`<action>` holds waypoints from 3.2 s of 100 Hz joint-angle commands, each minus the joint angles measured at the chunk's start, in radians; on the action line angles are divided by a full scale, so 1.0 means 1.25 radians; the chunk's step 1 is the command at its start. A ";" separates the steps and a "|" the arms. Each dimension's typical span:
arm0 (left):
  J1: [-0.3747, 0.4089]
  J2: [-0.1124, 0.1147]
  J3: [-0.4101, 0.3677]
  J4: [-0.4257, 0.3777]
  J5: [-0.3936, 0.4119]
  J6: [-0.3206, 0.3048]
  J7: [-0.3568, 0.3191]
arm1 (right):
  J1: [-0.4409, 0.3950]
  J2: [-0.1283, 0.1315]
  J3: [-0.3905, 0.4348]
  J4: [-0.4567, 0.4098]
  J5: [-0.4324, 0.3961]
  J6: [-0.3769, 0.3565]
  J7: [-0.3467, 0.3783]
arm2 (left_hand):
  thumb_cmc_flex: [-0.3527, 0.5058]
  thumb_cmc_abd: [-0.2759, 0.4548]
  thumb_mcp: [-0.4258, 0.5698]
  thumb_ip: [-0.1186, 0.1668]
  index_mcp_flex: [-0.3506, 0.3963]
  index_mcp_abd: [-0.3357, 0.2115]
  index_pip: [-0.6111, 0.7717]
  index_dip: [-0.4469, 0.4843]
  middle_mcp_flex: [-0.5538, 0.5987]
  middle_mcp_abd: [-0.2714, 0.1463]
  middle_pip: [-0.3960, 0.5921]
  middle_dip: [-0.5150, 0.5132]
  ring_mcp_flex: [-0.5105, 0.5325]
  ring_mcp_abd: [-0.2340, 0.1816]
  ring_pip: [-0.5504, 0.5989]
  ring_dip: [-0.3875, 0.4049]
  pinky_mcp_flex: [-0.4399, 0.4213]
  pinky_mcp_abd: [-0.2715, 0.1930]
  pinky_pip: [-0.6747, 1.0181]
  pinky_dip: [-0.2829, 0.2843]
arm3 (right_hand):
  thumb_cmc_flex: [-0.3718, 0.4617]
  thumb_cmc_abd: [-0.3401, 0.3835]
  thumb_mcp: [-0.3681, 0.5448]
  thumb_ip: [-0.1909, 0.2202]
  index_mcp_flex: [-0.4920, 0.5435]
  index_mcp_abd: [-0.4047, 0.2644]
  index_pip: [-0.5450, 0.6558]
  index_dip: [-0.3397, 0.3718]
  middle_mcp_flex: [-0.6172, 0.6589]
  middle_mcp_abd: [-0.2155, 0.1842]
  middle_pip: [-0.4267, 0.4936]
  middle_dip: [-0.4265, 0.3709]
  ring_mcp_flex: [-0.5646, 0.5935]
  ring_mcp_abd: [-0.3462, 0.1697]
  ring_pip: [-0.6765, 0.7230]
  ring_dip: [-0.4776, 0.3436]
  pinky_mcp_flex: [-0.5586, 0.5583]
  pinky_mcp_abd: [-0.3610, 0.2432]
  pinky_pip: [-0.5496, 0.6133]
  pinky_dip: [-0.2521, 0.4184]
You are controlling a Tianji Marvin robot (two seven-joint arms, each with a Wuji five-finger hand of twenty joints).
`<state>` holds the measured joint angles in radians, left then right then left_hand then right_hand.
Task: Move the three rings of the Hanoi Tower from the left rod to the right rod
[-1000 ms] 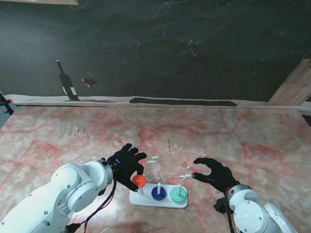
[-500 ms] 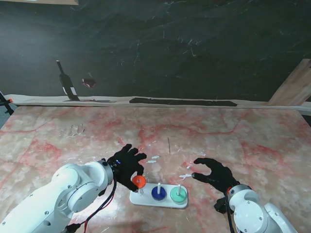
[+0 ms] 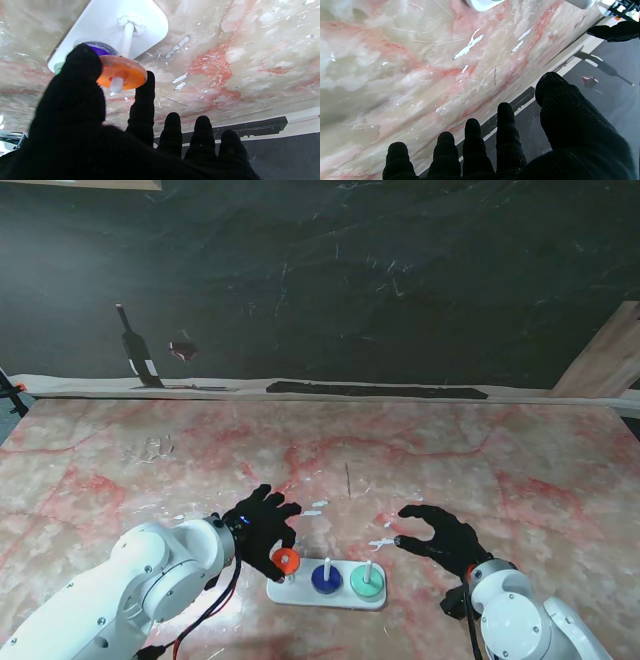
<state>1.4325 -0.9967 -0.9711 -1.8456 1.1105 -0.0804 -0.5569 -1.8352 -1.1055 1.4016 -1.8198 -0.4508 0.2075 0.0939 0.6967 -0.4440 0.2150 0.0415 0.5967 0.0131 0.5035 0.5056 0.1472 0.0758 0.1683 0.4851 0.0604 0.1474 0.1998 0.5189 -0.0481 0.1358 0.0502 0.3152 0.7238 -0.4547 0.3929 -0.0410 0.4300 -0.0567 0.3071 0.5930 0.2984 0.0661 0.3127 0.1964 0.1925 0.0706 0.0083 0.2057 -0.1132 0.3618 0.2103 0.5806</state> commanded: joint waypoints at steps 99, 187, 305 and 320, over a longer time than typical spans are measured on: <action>0.030 -0.005 0.018 -0.022 0.004 0.030 0.058 | -0.002 0.000 -0.005 0.000 -0.002 0.001 0.001 | -0.038 -0.033 -0.056 -0.009 -0.173 0.077 -0.115 -0.070 -0.030 0.050 -0.078 0.004 -0.021 0.037 -0.043 -0.002 -0.013 0.029 -0.009 0.000 | -0.037 0.001 0.005 0.003 -0.020 0.002 -0.004 -0.005 -0.025 -0.001 0.015 0.006 -0.013 -0.002 -0.006 0.004 -0.006 0.010 -0.010 -0.001; -0.089 -0.015 0.253 0.102 -0.030 0.193 0.159 | -0.002 0.000 -0.006 0.000 -0.003 0.006 0.002 | -0.027 -0.148 -0.025 -0.057 -0.224 0.103 -0.143 -0.070 -0.036 0.078 -0.127 -0.156 -0.038 0.070 -0.146 -0.180 -0.010 0.060 -0.053 -0.166 | -0.041 0.001 0.006 0.002 -0.020 0.002 -0.004 -0.004 -0.026 -0.002 0.015 0.007 -0.014 -0.001 -0.006 0.004 -0.006 0.009 -0.011 -0.001; -0.134 -0.024 0.325 0.154 -0.034 0.233 0.218 | 0.006 0.001 -0.011 0.003 -0.003 0.014 0.010 | 0.006 -0.141 0.027 -0.032 -0.191 -0.106 -0.039 0.057 -0.035 0.081 -0.107 -0.111 -0.038 0.080 -0.128 -0.146 -0.010 0.064 -0.048 -0.180 | -0.042 -0.001 0.008 0.002 -0.013 0.010 -0.003 -0.005 -0.026 -0.001 0.016 0.007 -0.014 -0.001 -0.006 0.004 -0.005 0.009 -0.013 -0.003; -0.133 -0.026 0.327 0.160 -0.031 0.235 0.233 | 0.006 0.001 -0.011 0.003 -0.003 0.014 0.009 | 0.009 -0.138 0.031 -0.026 -0.182 -0.114 -0.024 0.068 -0.034 0.077 -0.103 -0.098 -0.037 0.079 -0.125 -0.136 -0.009 0.063 -0.048 -0.176 | -0.042 0.000 0.008 0.002 -0.012 0.011 -0.003 -0.005 -0.026 -0.002 0.016 0.007 -0.014 -0.001 -0.006 0.004 -0.005 0.009 -0.013 -0.003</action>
<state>1.2656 -1.0256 -0.5634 -1.6491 1.0691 0.2095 -0.2716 -1.8228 -1.1046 1.3921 -1.8146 -0.4522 0.2223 0.1039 0.6810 -0.6126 0.2333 -0.0004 0.3522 -0.1109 0.4531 0.5657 0.1451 0.1431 0.0372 0.3475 0.0414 0.2248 0.0473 0.3386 -0.0583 0.1930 0.0077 0.0879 0.7122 -0.4528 0.3934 -0.0410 0.4299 -0.0555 0.3071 0.5930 0.2984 0.0661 0.3130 0.1964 0.1925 0.0707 0.0083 0.2057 -0.1132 0.3627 0.2102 0.5806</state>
